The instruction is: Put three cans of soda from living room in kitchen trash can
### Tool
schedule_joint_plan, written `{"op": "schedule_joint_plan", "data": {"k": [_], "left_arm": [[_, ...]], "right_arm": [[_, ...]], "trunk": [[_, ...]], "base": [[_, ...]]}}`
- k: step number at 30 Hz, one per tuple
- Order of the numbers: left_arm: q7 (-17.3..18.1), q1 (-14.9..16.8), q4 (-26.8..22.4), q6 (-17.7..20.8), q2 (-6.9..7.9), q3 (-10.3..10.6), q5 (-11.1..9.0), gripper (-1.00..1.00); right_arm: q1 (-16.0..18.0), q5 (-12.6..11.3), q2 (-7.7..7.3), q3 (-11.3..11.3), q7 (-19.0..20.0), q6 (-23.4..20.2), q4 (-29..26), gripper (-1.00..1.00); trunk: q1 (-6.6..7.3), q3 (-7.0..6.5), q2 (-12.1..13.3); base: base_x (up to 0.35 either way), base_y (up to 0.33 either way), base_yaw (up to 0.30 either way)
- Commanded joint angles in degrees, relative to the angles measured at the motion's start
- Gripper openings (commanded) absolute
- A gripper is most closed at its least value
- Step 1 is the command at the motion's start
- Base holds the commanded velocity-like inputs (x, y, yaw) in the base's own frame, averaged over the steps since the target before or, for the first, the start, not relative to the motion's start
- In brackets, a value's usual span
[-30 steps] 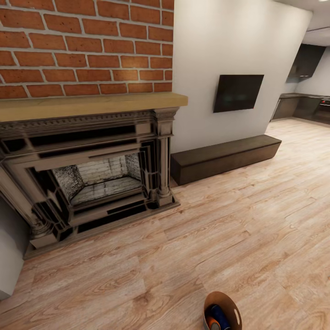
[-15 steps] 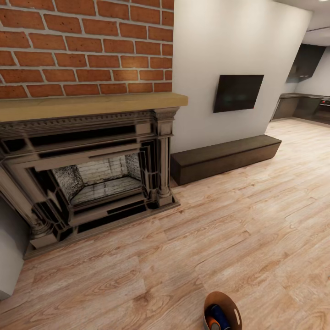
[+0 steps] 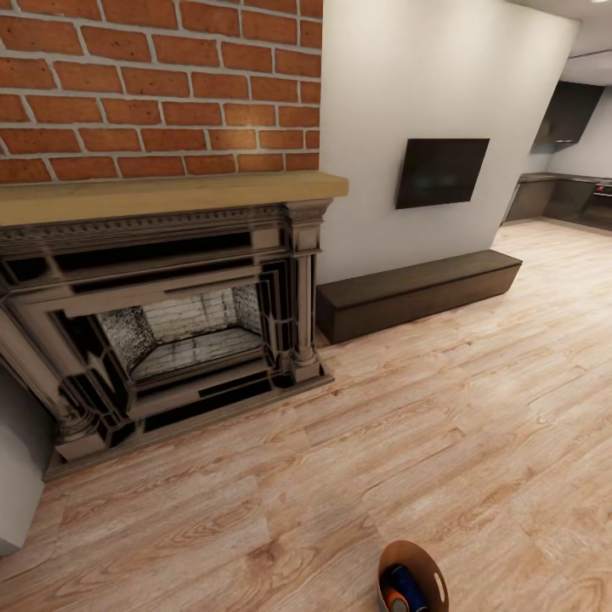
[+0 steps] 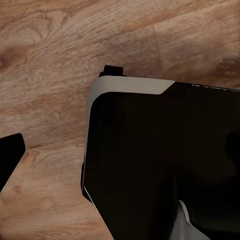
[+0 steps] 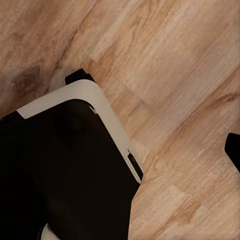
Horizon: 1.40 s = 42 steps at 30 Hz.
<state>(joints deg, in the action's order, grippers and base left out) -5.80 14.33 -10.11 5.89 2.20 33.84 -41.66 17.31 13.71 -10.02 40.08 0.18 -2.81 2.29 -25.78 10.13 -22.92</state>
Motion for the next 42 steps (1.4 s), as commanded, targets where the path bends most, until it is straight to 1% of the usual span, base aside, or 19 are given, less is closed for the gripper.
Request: {"op": "schedule_joint_plan", "data": {"k": [1, 42], "left_arm": [[0.0, 0.0, 0.0, 0.0, 0.0, 0.0, 0.0, 1.0], [0.0, 0.0, 0.0, 0.0, 0.0, -0.02, 0.0, 1.0]], "right_arm": [[0.0, 0.0, 0.0, 0.0, 0.0, 0.0, 0.0, 1.0], [0.0, 0.0, 0.0, 0.0, 0.0, 0.0, 0.0, 1.0]], "trunk": [[0.0, 0.0, 0.0], [0.0, 0.0, 0.0]], "base": [[0.0, 0.0, 0.0], [0.0, 0.0, 0.0]]}}
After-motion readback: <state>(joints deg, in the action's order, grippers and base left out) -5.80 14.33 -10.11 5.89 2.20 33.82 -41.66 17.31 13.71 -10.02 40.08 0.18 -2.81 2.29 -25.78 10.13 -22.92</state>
